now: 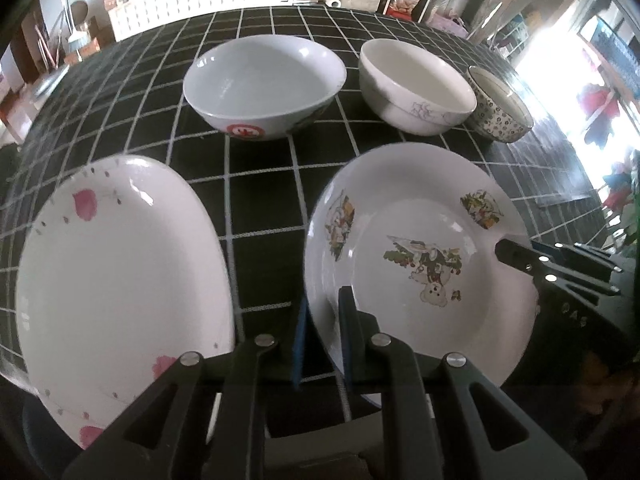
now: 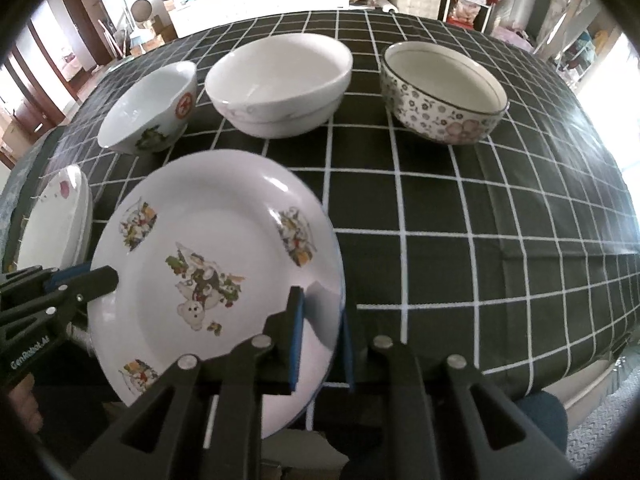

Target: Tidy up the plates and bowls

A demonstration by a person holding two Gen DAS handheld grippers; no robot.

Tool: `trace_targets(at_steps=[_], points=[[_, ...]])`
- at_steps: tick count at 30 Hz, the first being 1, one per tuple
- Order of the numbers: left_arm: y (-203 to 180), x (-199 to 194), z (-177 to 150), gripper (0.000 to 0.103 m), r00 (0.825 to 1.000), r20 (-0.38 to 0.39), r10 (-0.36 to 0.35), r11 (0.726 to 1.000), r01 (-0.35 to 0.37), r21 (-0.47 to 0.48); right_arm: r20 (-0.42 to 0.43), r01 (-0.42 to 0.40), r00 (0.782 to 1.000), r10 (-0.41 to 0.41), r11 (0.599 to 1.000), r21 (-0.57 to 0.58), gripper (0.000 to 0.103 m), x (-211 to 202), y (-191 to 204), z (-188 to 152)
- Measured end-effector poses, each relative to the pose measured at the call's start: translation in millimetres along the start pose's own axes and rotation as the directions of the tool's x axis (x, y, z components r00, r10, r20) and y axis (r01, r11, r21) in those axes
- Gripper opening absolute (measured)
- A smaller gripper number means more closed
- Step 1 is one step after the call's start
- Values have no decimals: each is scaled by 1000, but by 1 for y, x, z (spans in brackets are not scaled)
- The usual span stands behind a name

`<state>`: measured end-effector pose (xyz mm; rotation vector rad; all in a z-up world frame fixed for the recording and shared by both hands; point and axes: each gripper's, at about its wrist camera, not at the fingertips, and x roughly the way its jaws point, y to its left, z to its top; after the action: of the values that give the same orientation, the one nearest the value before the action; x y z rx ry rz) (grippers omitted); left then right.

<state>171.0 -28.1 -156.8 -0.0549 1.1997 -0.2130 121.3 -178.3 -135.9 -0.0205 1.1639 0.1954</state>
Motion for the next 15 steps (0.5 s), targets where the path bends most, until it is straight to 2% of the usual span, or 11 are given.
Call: trace_targets(at_steps=[3, 8, 15], points=[[4, -5, 1, 12, 1000, 8, -7, 1000, 7, -19, 15, -1, 1000, 1, 1000, 0, 21, -6, 4, -1], [15, -37, 2, 12, 998, 68, -13, 999, 15, -36, 40, -17, 999, 17, 1000, -4, 21, -23, 16, 6], [42, -73, 0, 12, 992, 125, 31, 997, -22, -75, 105, -32, 994, 41, 996, -82, 21, -48, 55, 20]])
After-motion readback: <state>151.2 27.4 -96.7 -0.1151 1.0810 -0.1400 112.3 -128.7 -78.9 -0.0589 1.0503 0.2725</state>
